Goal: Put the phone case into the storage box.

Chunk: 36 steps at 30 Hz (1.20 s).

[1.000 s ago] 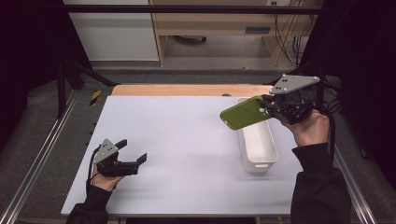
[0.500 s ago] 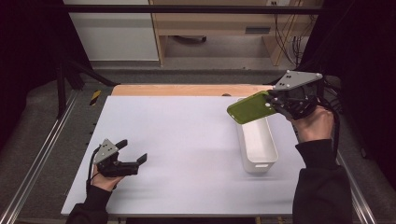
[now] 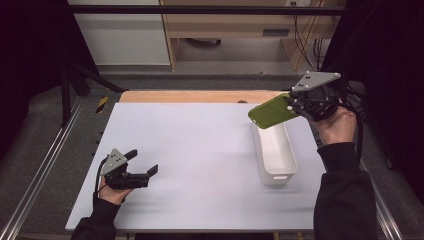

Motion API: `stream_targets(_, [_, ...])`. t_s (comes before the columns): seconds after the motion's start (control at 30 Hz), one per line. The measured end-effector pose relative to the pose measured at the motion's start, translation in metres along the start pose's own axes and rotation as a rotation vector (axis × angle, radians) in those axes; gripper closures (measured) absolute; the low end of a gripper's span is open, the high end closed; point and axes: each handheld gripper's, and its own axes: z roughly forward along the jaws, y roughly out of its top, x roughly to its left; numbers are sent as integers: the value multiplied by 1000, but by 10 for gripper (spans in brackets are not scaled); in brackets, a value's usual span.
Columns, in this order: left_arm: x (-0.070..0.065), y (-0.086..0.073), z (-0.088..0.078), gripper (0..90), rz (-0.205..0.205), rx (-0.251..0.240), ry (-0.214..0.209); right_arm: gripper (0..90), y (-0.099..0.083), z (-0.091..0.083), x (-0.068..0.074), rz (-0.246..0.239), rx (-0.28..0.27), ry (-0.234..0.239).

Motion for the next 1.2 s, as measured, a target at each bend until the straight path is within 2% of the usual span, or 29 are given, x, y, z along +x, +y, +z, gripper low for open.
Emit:
stream_targets(0.3, [0,0,1,22,0,-2,1,796,-2,6,-10,-39,10,-19])
stream_targets(0.7, [1,-2,2,22,1,-2,-3,795,-6,21,-22,-67,40,-33])
stream_targets(0.93, [0,-3,4,22,7,6,-6,795,-9,34,-31,-82,61,-21])
stream_targets(1.2, [2,-3,5,22,-1,8,-15,794,-7,46,-37,-140,79,-8])
